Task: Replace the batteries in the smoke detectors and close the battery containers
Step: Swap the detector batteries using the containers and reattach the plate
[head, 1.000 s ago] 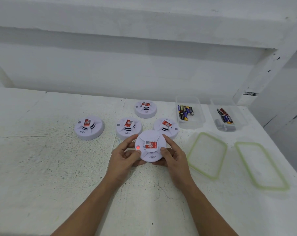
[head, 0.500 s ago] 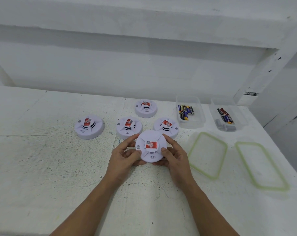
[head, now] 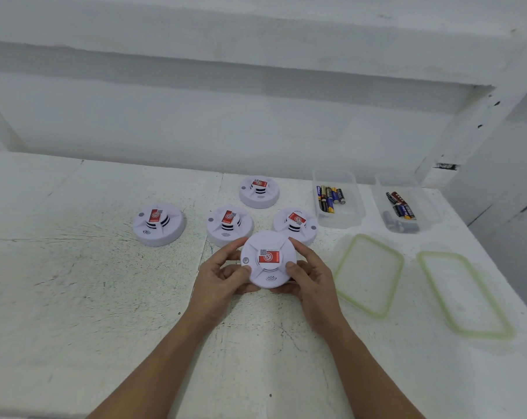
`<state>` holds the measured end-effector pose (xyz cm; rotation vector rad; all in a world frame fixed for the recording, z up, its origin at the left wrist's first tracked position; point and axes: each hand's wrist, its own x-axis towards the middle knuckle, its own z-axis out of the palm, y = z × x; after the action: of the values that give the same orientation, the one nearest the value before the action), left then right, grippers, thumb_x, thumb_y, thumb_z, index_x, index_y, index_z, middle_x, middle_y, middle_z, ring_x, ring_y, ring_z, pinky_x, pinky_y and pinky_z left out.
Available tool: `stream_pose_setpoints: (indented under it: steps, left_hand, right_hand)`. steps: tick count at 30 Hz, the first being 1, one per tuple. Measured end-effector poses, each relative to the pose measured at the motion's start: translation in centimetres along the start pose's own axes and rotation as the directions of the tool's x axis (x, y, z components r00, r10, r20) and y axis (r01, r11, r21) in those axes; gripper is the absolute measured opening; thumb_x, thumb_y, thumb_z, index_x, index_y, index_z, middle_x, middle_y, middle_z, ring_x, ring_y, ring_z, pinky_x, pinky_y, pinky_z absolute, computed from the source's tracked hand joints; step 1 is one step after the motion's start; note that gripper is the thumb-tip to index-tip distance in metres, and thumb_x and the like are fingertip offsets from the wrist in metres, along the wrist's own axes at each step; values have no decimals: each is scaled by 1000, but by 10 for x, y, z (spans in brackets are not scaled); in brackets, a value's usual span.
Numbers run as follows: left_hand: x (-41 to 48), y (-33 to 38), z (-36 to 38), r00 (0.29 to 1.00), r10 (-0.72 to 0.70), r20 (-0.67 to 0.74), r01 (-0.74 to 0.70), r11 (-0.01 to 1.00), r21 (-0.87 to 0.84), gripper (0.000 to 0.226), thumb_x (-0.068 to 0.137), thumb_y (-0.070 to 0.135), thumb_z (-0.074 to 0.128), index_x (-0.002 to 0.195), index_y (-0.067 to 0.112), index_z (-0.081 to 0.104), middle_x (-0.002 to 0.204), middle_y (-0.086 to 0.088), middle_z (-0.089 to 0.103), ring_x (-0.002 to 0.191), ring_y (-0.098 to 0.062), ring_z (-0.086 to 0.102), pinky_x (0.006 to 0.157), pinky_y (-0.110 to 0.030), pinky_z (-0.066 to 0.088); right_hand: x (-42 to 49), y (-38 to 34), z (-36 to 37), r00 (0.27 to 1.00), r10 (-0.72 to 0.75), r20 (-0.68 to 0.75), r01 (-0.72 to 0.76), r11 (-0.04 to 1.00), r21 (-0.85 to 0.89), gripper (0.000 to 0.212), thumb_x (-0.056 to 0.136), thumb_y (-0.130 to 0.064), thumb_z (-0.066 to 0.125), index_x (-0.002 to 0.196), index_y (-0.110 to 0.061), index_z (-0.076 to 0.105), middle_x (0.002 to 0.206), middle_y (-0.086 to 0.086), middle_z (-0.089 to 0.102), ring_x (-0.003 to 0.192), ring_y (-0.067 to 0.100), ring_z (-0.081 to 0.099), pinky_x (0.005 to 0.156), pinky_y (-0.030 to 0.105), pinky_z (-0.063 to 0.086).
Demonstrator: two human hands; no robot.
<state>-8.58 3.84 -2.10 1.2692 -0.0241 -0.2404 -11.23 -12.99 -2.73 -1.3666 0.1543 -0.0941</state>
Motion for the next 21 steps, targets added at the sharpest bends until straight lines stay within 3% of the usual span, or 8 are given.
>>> stream_pose_setpoints:
  steps: [21]
  left_hand:
    - [0,0,0,1000,4,17,-4,1000,-22,47,88,-16,51,125,12,59,104,-9,71,88,-27,72,64,-34,60]
  right_hand:
    - [0,-1,1,1000,17,-3,-17,1000,0,38,93,-1,51,118,-29,60,101,8,73,92,30,70,69,43,58]
